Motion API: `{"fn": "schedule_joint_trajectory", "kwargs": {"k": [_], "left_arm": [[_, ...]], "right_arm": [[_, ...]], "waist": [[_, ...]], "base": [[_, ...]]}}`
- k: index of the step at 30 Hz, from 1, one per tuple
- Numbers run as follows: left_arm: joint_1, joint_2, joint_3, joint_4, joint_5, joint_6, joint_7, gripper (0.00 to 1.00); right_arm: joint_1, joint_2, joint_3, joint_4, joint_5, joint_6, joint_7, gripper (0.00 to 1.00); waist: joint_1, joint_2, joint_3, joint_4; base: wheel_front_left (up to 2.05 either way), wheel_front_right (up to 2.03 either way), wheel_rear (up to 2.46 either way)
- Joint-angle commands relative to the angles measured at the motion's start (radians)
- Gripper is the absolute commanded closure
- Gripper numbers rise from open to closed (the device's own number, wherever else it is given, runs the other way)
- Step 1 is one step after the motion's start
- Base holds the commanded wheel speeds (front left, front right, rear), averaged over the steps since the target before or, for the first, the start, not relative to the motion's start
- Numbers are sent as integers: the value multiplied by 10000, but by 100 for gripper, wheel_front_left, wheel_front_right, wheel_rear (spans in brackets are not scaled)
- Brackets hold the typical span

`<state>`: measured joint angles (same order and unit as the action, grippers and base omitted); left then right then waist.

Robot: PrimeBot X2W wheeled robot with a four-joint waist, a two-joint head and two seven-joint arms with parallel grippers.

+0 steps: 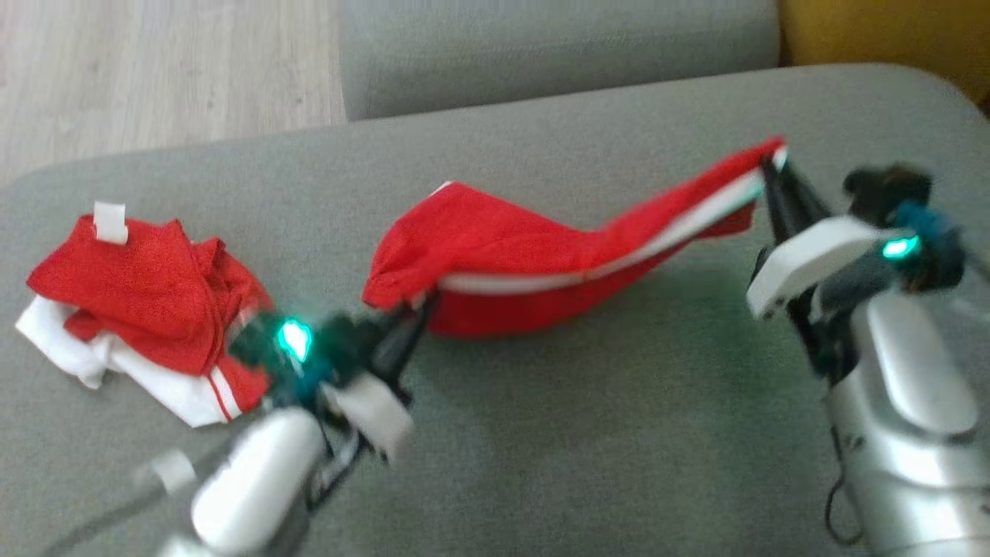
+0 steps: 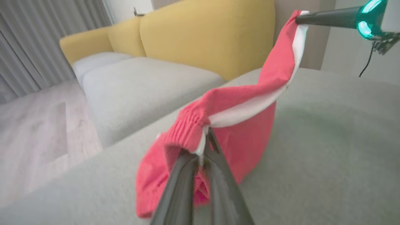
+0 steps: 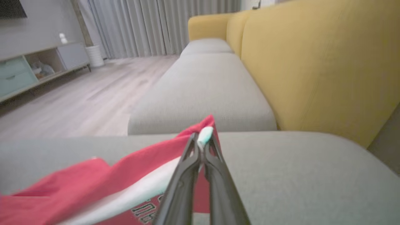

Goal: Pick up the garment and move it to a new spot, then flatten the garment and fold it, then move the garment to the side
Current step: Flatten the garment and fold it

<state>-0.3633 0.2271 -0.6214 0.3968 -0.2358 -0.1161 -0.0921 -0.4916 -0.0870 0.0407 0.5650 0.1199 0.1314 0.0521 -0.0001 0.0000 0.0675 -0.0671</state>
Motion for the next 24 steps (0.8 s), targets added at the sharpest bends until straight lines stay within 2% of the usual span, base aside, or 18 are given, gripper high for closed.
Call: {"fn": "schedule_joint_trajectory", "kwargs": {"k": [1,7,11,16,20,24], "left_arm": [[-1358,493,335,-725,-181,-81,367,100],[-3007,1132,197,-1326,-793,-136,1372,100],[-4283,1593,-382,-1518,-1585,-142,1968,100],[-5735,2162,-1189,-1426,-2233,-144,2196,100],[-5990,2393,-1366,-1424,-2587,-144,2101,100],[-5462,2605,-1616,-1806,-3058,-144,2285,100]], "right_arm": [[-779,-231,369,-918,432,-7,166,100],[-1485,-604,658,-1762,1124,-7,596,100],[-2123,-671,727,-2014,1424,-7,754,100],[-2732,-758,613,-2218,1380,-7,657,100],[-2418,-763,485,-2560,1374,-7,728,100],[-1533,-828,301,-3121,1407,-7,952,100]], "waist": [[1,0,-391,-123],[1,0,-800,-236],[1,0,-1013,-319],[1,0,-1230,-409],[1,0,-1342,-435],[1,0,-1332,-410]], "base": [[0,0,0],[0,0,0],[0,0,0],[0,0,0],[0,0,0],[0,0,0]]}}
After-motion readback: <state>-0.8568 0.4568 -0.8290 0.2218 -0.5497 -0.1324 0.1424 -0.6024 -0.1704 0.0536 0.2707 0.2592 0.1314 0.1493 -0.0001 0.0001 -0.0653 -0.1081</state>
